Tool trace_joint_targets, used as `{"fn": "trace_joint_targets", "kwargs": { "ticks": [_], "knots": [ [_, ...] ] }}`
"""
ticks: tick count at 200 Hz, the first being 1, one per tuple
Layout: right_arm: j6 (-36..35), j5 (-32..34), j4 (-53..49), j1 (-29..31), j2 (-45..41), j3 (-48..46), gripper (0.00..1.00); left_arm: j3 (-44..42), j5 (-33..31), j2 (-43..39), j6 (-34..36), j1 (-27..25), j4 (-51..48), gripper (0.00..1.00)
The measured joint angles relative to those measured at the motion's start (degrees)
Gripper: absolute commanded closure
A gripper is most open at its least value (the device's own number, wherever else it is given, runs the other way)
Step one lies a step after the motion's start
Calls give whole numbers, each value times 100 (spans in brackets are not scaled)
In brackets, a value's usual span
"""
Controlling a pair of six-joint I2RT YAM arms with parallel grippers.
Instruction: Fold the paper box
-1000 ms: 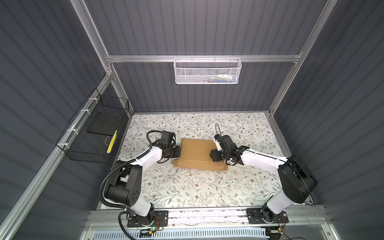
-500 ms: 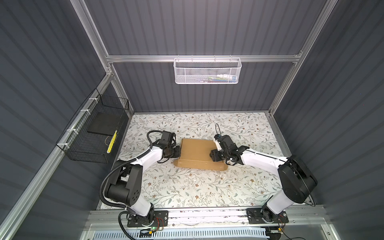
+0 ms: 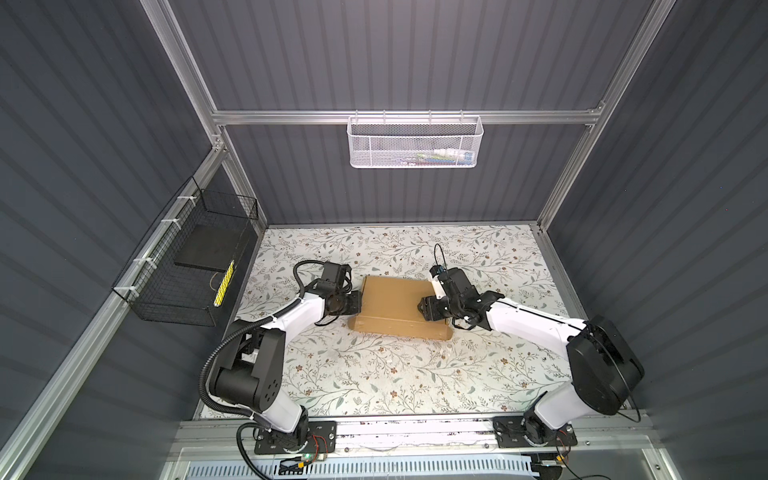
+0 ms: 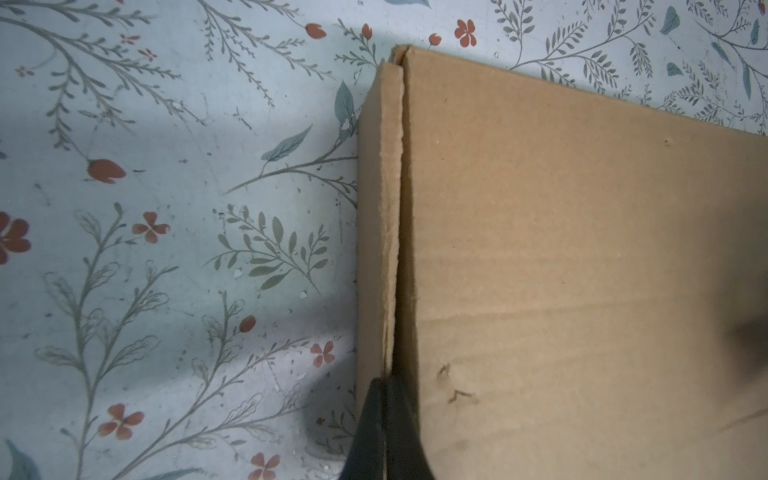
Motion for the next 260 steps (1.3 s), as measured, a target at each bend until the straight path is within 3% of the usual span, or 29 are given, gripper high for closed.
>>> {"fn": "trace_joint_targets", "kwargs": {
  "ticks": [107, 137, 260],
  "knots": [
    [411, -546, 66, -595, -828, -205, 25, -275, 251, -87, -20, 42, 483, 100],
    [544, -649, 55, -710, -879, -426, 32, -297, 273, -138, -22, 42, 487, 97],
    [638, -1163, 188, -350, -240, -385, 41, -297, 289, -271, -46, 42, 372, 81]
  ]
}}
